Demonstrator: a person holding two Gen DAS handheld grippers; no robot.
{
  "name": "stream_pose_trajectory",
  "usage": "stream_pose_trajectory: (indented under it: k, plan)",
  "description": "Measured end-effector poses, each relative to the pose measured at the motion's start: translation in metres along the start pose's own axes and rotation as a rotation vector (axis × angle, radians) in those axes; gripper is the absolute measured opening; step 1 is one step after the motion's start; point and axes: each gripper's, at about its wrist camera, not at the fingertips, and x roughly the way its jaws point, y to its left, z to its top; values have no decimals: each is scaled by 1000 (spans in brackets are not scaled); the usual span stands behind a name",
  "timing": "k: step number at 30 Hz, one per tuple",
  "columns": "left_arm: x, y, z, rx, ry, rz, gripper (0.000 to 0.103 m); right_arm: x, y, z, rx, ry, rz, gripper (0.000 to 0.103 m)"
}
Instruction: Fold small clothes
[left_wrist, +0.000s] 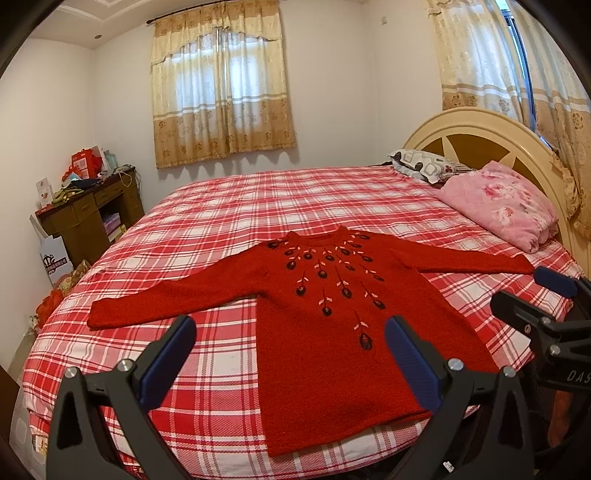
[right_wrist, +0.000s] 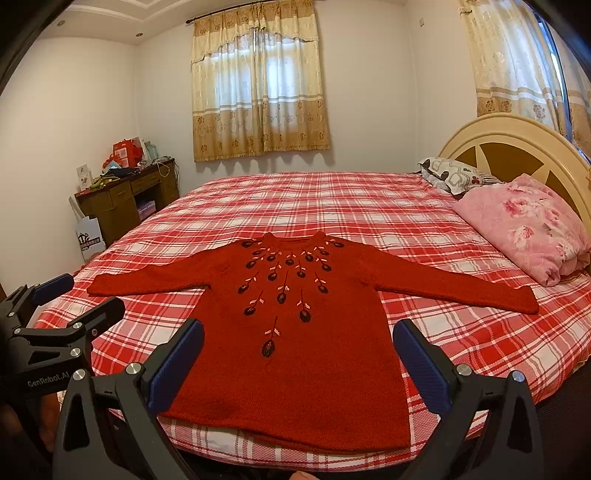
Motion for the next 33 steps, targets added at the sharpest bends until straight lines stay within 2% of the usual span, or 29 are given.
stream_pose_trajectory:
  k: [33]
  plan:
    - [0,5,0,-6,5,0,103,4,2,-4,-2,11,7,102]
